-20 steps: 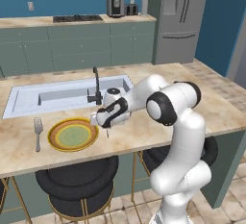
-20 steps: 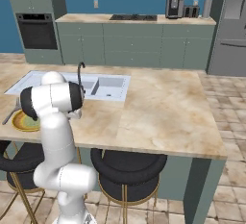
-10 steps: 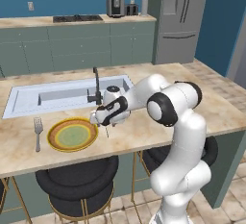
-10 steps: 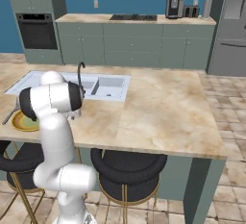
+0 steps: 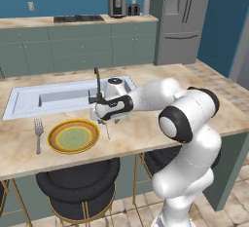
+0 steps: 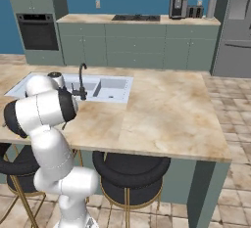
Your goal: Take the fork and place it on the left side of the plate. Then take the spoon and place it on the right side of the plate. Make sure they're directly next to the plate.
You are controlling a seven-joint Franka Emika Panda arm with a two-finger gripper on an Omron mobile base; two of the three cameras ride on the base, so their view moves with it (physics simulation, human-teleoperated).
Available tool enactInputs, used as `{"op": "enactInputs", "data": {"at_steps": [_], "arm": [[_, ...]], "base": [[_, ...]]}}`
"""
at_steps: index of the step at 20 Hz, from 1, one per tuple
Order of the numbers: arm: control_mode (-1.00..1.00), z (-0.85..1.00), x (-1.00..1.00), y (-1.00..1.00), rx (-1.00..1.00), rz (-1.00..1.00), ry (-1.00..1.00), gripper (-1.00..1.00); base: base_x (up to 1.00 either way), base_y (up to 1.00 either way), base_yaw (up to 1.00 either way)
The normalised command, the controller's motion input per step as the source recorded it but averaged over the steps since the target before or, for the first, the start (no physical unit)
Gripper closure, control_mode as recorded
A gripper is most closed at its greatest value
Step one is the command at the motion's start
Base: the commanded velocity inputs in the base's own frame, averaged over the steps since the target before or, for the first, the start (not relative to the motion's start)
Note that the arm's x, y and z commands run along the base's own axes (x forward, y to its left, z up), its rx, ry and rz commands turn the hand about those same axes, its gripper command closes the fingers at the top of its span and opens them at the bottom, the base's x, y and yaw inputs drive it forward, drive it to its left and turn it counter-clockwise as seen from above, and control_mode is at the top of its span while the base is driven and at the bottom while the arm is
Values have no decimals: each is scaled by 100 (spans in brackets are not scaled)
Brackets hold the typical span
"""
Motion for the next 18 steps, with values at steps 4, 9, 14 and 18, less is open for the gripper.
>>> {"op": "enactInputs", "data": {"at_steps": [4,9,14,18], "arm": [[-100,41,-82,-18,0,0,0,-100],[-100,33,-100,-35,0,0,0,-100],[-100,35,-100,-49,0,0,0,-100],[-100,50,-100,-35,1,0,0,-100]], "base": [[0,0,0],[0,0,0],[0,0,0],[0,0,0]]}}
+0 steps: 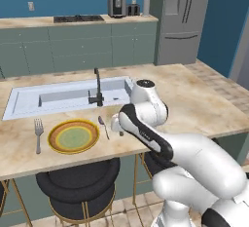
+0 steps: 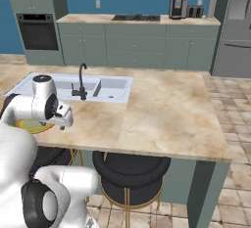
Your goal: Take the fork and place it on the left side of the plate. Then take the spoon and place it on the right side of the plate. Make sure they're directly next to the plate.
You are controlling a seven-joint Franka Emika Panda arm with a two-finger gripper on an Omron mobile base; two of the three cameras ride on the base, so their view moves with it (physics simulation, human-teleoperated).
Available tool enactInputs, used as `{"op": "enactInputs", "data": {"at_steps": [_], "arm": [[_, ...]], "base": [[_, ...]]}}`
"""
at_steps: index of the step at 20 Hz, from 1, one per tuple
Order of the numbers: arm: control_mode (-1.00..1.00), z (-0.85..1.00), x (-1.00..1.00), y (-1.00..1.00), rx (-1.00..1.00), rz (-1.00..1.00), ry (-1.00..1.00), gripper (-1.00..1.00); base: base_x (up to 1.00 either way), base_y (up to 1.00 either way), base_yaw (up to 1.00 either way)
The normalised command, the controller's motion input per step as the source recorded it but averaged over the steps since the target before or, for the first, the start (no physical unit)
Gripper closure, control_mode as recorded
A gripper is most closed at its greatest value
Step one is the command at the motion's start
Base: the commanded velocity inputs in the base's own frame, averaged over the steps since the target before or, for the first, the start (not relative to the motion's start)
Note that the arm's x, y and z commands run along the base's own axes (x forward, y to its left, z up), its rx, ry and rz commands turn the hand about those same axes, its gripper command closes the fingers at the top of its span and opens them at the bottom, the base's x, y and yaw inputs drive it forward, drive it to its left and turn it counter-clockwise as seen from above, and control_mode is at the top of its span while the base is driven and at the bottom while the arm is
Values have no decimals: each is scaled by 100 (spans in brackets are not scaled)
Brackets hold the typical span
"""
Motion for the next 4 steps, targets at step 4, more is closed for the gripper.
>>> {"op": "enactInputs", "data": {"at_steps": [4], "arm": [[-100,60,-100,-22,2,0,0,-100]], "base": [[0,0,0]]}}
